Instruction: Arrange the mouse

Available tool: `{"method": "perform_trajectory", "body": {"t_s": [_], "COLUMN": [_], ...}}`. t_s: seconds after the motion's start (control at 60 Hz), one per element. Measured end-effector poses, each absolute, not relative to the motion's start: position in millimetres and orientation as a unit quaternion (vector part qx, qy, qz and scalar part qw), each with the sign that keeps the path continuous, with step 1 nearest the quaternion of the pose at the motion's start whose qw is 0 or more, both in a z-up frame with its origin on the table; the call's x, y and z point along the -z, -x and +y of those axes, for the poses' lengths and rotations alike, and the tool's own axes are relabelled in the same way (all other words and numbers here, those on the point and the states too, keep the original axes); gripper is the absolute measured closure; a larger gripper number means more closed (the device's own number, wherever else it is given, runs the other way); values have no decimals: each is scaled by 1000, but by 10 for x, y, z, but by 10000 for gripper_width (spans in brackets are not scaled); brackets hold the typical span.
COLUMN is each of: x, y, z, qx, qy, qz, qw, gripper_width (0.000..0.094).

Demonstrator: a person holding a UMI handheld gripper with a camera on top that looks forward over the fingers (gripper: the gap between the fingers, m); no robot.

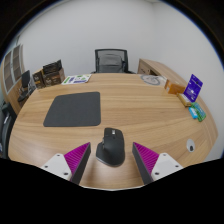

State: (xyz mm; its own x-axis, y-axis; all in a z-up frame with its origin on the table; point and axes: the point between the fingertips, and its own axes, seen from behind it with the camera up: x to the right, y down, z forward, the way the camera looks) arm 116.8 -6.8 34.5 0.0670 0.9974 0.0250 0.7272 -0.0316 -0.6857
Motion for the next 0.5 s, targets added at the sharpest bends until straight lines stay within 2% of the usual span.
{"method": "perform_trajectory", "body": {"t_s": [0.333, 0.45, 0.5], "x": [-12, 44, 59], "y": [-839, -781, -776], "z": [12, 25, 27], "qx": [-241, -242, -245], "qy": [682, 688, 691], "qz": [-637, -633, -631], "qw": [266, 259, 254], "gripper_width": [100, 190, 276]}}
